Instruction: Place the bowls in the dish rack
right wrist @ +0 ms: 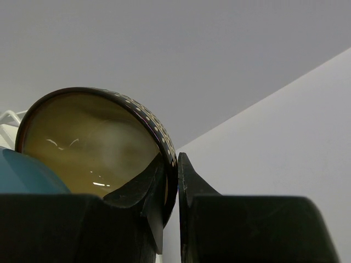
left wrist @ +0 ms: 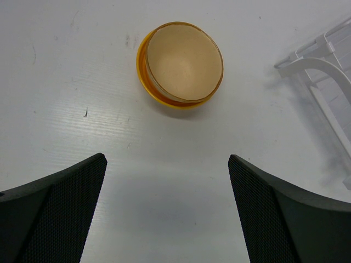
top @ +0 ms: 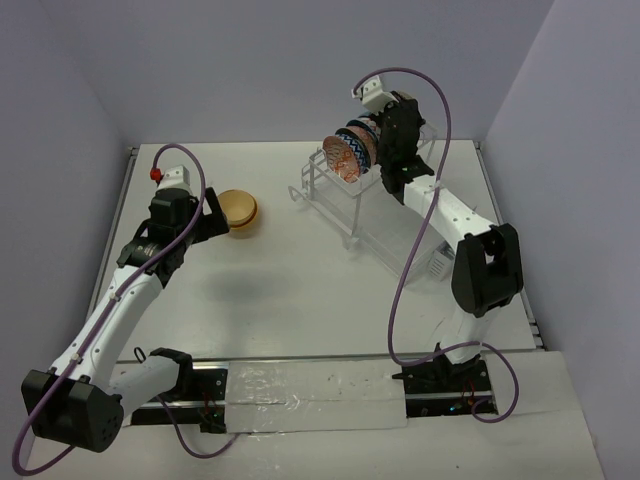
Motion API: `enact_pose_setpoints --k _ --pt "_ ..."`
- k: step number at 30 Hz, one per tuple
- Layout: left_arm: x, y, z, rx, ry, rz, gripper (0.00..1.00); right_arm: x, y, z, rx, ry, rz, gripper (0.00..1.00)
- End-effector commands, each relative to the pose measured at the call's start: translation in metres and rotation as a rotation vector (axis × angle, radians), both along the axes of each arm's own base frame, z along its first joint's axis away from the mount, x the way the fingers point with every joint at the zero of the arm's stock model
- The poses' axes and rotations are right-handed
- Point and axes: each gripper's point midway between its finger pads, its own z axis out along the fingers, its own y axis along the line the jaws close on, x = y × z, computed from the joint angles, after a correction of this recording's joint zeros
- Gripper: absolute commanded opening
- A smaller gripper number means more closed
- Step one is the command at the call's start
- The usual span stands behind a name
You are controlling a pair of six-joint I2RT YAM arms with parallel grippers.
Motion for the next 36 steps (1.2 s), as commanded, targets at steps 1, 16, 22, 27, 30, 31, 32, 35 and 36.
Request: enact_pose_setpoints --k 1,16,22,27,30,31,32,35,36 --pt "0.006 0.001 0.014 -0.004 -0.054 -0.005 0.98 -0.018 0.005 0.044 0.083 -0.113 0.044 0.13" --pt "0.005 0.000 0.016 -0.007 -0.063 -0.007 0.98 -0.029 0.010 0.058 0.101 -0.156 0.081 0.20" --pt "0.006 0.000 0.016 -0.006 -0.061 -0.009 0.98 -0.034 0.016 0.066 0.094 -0.177 0.105 0.22" --pt "0.006 0.000 0.016 -0.008 -0.061 -0.008 0.98 -0.037 0.020 0.070 0.099 -0.180 0.124 0.25" --pt "0.006 0.000 0.015 -0.008 -0.059 -0.009 0.98 -0.037 0.022 0.068 0.100 -0.170 0.135 0.27" --pt "0.006 0.000 0.016 -0.009 -0.061 -0.009 0.98 -0.037 0.023 0.068 0.102 -0.169 0.139 0.27" --pt "0.006 0.000 0.016 -0.009 -0.061 -0.009 0.98 -0.037 0.023 0.067 0.102 -0.164 0.139 0.27" --pt "0.006 0.000 0.016 -0.009 -0.060 -0.009 0.98 -0.037 0.025 0.065 0.109 -0.151 0.152 0.28" --pt "0.006 0.001 0.016 -0.009 -0.062 -0.008 0.98 -0.038 0.026 0.065 0.113 -0.150 0.162 0.28"
